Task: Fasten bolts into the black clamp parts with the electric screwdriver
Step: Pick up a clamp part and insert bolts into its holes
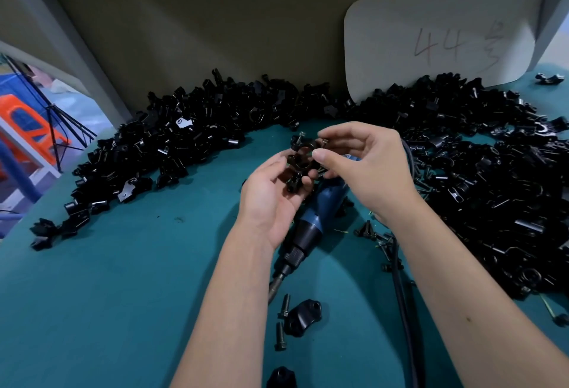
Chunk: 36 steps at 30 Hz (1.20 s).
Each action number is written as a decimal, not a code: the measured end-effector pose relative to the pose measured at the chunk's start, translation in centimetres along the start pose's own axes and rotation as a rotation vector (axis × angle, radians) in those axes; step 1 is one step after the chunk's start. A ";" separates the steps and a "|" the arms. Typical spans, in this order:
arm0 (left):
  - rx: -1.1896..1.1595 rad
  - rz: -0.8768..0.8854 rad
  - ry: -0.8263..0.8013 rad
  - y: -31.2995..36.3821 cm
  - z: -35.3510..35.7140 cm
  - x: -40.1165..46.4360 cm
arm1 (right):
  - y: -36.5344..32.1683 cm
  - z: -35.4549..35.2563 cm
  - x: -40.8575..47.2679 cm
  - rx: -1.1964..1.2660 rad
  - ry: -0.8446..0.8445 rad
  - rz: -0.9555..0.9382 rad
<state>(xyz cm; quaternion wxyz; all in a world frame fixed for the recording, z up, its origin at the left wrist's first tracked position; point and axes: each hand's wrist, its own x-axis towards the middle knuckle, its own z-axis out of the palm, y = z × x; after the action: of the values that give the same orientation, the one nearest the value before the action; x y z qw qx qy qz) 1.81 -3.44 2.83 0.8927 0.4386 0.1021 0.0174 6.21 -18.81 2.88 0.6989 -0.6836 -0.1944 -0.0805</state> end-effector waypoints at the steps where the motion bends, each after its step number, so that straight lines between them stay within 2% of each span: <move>1: 0.020 0.009 -0.002 -0.1 0.0 0.0 | 0.0 0.0 0.0 0.004 -0.001 0.007; 15: 0.111 0.039 0.011 -0.1 0.2 -0.3 | 0.3 -0.2 -0.1 -0.115 -0.070 0.043; 20: 0.252 0.040 0.033 -0.6 0.2 0.1 | 0.2 -0.1 0.0 -0.135 -0.135 0.029; 27: 0.108 -0.006 -0.036 -0.2 -0.4 -0.1 | -0.3 0.0 0.1 -0.084 -0.128 0.068; 36: 0.187 0.012 -0.096 -0.3 0.0 -0.3 | -0.3 -0.4 -0.1 -0.113 -0.100 0.096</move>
<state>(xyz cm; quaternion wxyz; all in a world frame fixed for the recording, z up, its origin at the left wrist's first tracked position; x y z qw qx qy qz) 1.53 -3.68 2.59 0.8517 0.5208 0.0579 -0.0079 6.08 -19.26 3.08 0.6516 -0.7337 -0.1910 -0.0235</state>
